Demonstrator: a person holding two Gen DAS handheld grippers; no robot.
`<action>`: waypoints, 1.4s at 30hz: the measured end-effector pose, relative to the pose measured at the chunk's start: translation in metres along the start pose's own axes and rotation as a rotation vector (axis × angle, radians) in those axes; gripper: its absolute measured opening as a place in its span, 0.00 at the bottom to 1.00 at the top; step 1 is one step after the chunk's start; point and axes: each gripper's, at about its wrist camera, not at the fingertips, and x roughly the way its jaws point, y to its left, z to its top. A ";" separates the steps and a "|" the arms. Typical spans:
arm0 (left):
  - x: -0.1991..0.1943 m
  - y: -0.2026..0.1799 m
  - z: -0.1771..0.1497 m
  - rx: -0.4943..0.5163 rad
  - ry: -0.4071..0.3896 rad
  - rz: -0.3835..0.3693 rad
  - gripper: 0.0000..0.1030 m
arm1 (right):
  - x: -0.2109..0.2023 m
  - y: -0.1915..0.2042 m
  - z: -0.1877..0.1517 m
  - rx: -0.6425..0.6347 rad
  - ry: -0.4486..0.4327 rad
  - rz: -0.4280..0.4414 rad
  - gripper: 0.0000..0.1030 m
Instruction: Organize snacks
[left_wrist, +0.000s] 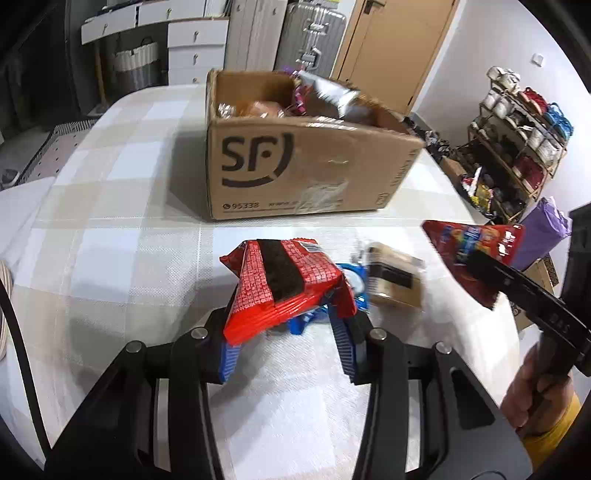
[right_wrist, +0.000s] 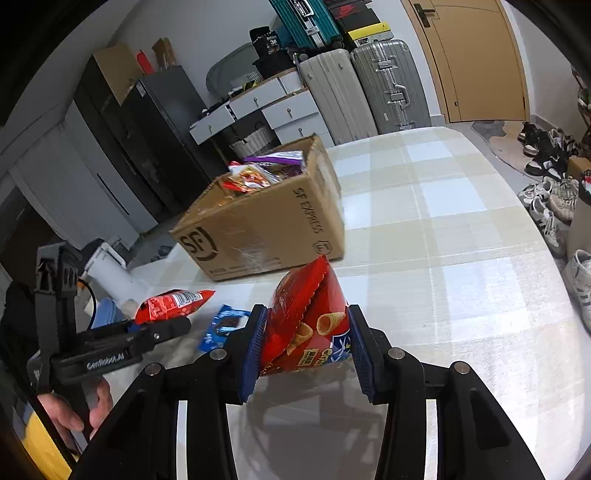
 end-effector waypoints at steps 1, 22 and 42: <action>-0.006 -0.001 -0.005 0.006 -0.014 0.002 0.39 | -0.001 0.001 0.000 0.008 0.000 0.008 0.42; -0.088 -0.034 -0.054 0.063 -0.138 -0.029 0.39 | -0.023 0.043 -0.016 0.012 -0.038 0.156 0.42; -0.116 -0.028 -0.012 0.076 -0.168 -0.026 0.39 | -0.061 0.045 0.037 0.033 -0.145 0.225 0.42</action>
